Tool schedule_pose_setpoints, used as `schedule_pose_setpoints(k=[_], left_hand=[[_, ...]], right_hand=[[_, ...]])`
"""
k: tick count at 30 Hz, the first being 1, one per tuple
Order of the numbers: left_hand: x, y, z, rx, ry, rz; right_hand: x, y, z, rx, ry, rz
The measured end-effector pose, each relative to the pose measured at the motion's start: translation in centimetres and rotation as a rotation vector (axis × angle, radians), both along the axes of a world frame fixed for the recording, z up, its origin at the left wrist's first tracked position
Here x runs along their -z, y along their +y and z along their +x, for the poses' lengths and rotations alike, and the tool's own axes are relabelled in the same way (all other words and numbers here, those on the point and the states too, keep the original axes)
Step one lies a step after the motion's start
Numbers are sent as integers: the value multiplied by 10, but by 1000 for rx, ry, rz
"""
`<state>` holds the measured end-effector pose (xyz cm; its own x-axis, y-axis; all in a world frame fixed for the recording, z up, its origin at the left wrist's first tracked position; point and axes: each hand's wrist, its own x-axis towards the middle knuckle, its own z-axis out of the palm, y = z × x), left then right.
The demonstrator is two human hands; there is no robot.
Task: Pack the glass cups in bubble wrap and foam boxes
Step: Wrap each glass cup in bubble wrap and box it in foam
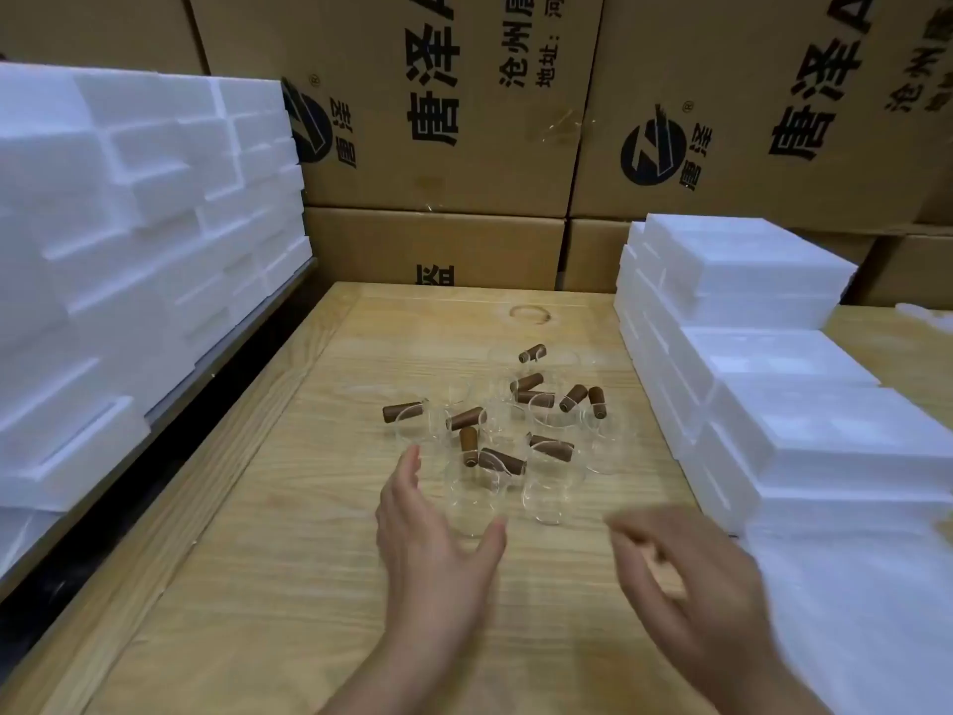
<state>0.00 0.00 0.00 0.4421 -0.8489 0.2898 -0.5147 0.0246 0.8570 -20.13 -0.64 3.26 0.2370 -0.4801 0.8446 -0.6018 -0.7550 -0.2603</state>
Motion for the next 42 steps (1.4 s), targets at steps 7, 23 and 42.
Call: schedule_pose_setpoints(k=[7, 23, 42], left_hand=[[14, -43, -17, -112, 55, 135], [-19, -24, -4, 489, 223, -319], [8, -59, -29, 375, 184, -493]], right_hand=[[16, -56, 80, 99, -158, 164], [7, -55, 66, -306, -712, 627], [4, -55, 69, -220, -1001, 591]])
